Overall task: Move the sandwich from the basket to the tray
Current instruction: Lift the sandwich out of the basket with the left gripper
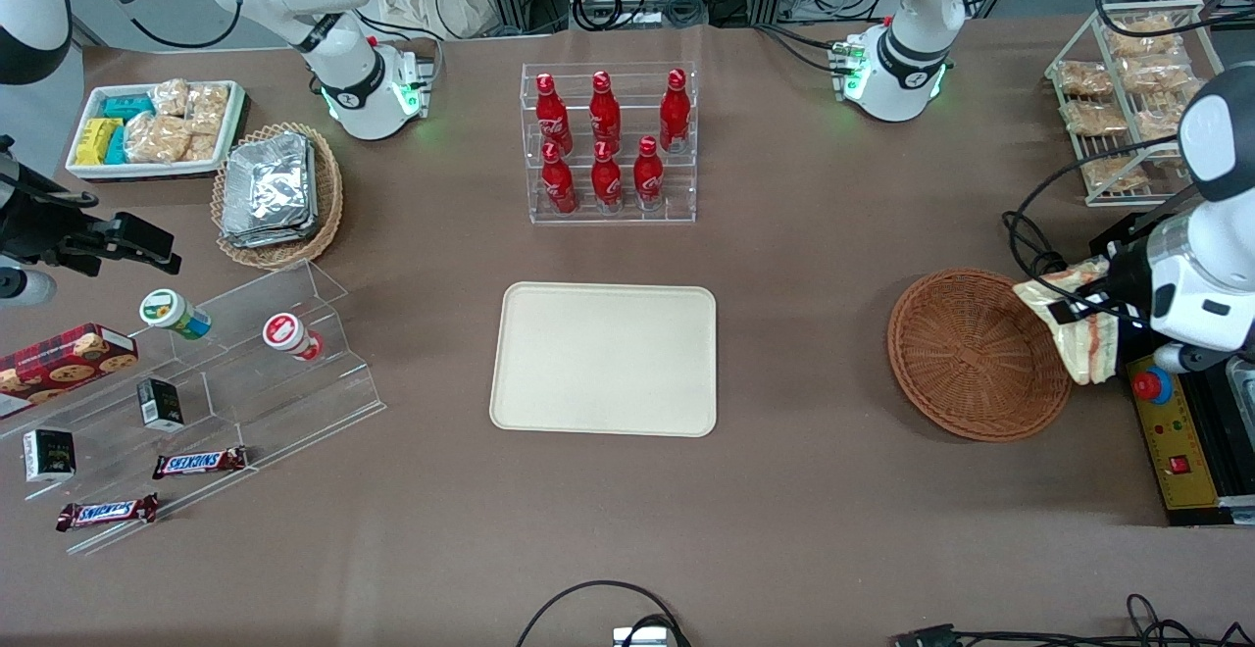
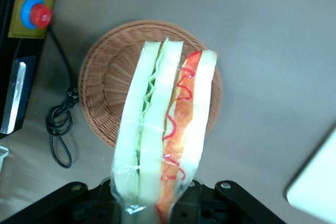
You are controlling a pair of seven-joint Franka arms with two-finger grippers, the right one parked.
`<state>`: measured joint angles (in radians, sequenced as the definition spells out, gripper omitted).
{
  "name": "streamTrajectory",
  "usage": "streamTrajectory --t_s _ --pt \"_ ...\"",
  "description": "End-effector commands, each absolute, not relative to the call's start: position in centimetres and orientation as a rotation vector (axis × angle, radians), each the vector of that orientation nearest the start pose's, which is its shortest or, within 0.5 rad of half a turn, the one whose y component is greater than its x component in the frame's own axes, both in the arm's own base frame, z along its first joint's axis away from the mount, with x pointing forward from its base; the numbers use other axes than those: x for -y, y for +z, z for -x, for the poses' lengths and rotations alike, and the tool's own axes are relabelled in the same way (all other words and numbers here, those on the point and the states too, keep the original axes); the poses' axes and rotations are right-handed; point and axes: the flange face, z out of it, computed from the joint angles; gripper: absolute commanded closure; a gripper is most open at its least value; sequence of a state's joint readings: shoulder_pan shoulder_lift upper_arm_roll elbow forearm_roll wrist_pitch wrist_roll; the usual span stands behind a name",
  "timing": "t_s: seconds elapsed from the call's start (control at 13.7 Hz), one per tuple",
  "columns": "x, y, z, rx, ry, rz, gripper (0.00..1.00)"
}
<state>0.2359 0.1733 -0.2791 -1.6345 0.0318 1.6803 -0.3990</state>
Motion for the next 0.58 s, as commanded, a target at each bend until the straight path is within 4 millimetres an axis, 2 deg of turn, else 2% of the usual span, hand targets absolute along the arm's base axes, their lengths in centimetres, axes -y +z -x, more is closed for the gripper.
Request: streamTrajectory --t_s 0.0,0.15,0.36,0.51 --pt "8.4 51.5 -61.9 0.324 0.230 3.089 1.00" --pt "14.5 49.4 -61.8 0.190 0.263 3.097 1.00" --pt "22.2 46.0 -61.8 0.170 0.303 3.093 1.00" --pt "26.5 42.4 -62.3 0.125 0.302 3.111 1.00"
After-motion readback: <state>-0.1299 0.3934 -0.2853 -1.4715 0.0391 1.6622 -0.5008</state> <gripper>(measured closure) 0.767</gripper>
